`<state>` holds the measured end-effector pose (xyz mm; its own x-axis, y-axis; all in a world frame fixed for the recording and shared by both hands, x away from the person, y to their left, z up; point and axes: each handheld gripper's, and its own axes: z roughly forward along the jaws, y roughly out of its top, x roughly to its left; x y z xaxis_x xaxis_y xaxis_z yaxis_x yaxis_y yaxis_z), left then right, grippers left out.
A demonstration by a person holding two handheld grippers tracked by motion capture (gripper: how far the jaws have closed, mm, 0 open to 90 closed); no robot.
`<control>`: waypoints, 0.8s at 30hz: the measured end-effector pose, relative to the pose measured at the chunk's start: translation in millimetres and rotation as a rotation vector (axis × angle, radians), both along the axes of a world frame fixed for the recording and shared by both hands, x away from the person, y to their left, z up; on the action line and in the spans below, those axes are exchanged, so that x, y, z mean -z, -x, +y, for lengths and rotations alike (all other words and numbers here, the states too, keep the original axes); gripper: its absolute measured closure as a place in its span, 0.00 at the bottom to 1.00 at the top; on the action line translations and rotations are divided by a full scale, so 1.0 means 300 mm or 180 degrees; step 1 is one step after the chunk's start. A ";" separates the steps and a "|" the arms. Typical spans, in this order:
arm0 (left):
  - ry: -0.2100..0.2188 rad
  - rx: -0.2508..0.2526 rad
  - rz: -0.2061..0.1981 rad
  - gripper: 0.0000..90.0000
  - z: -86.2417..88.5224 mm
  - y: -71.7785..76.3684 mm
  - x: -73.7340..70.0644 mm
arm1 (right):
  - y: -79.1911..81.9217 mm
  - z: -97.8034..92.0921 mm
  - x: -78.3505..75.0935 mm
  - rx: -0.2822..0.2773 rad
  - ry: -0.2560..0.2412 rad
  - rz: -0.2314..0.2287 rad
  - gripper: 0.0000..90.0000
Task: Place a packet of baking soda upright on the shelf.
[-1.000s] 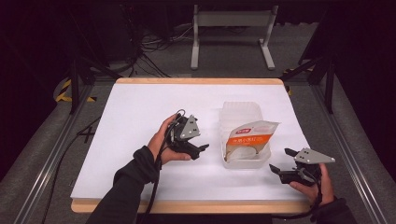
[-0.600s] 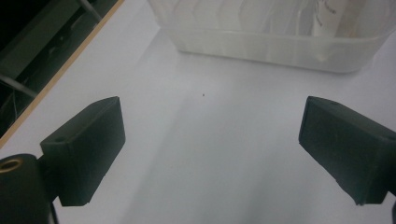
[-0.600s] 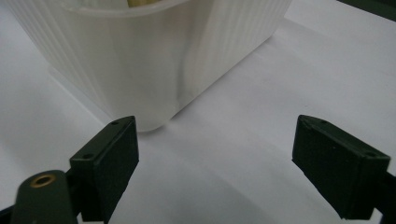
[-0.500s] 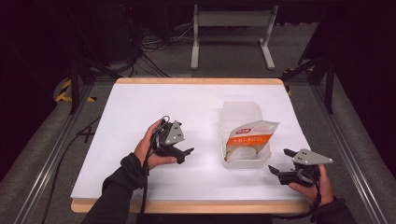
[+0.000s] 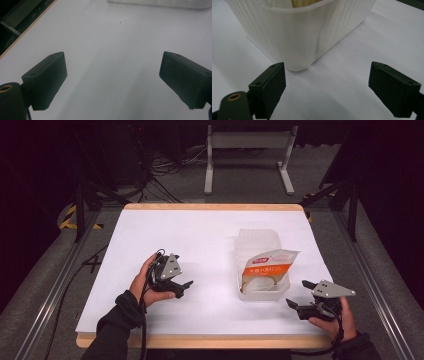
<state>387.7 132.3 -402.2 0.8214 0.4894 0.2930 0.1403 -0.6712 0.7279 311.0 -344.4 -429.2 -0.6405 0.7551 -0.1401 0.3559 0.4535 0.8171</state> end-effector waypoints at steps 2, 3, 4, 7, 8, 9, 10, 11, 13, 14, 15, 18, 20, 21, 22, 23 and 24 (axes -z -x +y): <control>-0.0010 -0.0015 -0.0003 0.09 0.010 0.004 0.002 | 0.000 0.002 0.001 -0.0008 0.0019 -0.0004 0.17; 0.0006 -0.0051 -0.0003 0.09 0.034 0.011 0.007 | 0.000 0.003 0.002 -0.0011 0.0041 -0.0018 0.17; 0.0006 -0.0051 -0.0003 0.09 0.034 0.011 0.007 | 0.000 0.003 0.002 -0.0011 0.0041 -0.0018 0.17; 0.0016 -0.0114 -0.0006 0.09 0.078 0.023 0.016 | 0.000 0.004 0.004 -0.0009 0.0086 -0.0014 0.17; 0.0013 -0.0132 0.0004 0.09 0.090 0.027 0.019 | 0.000 0.004 0.004 -0.0008 0.0092 -0.0018 0.17; 0.0023 -0.0151 0.0001 0.09 0.102 0.031 0.021 | 0.001 0.004 0.004 -0.0011 0.0086 -0.0020 0.16; 0.0031 -0.0164 -0.0001 0.09 0.113 0.034 0.023 | 0.001 0.004 0.004 -0.0011 0.0088 -0.0024 0.16; 0.0016 -0.0184 0.0003 0.09 0.124 0.038 0.024 | 0.001 0.004 0.004 -0.0010 0.0097 -0.0028 0.16; 0.0046 -0.0229 -0.0007 0.09 0.148 0.048 0.026 | 0.001 0.002 0.004 -0.0017 0.0093 -0.0029 0.16; 0.0054 -0.0251 -0.0013 0.09 0.161 0.052 0.026 | 0.001 0.002 0.004 -0.0014 0.0099 -0.0032 0.16; 0.0054 -0.0272 -0.0018 0.09 0.174 0.056 0.027 | 0.001 0.002 0.004 -0.0015 0.0107 -0.0037 0.16; 0.0077 -0.0332 -0.0024 0.09 0.211 0.072 0.035 | 0.001 0.000 0.004 -0.0009 0.0118 -0.0045 0.16; 0.0084 -0.0377 -0.0017 0.09 0.235 0.083 0.040 | 0.000 -0.001 0.005 -0.0010 0.0125 -0.0053 0.16; 0.0086 -0.0397 -0.0013 0.09 0.247 0.087 0.042 | 0.001 -0.002 0.005 -0.0009 0.0124 -0.0054 0.16; 0.0095 -0.0425 -0.0021 0.09 0.262 0.093 0.043 | 0.000 -0.002 0.006 -0.0008 0.0124 -0.0051 0.16; 0.0113 -0.0432 -0.0025 0.09 0.270 0.096 0.045 | 0.000 -0.002 0.006 -0.0007 0.0130 -0.0056 0.16; 0.0113 -0.0432 -0.0025 0.09 0.270 0.096 0.045 | 0.000 -0.002 0.006 -0.0007 0.0130 -0.0056 0.16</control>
<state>359.0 213.4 -415.6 0.7447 0.6060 0.2797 0.2224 -0.6203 0.7521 311.0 -345.0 -431.0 -0.6394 0.7471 -0.1818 0.3407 0.4873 0.8040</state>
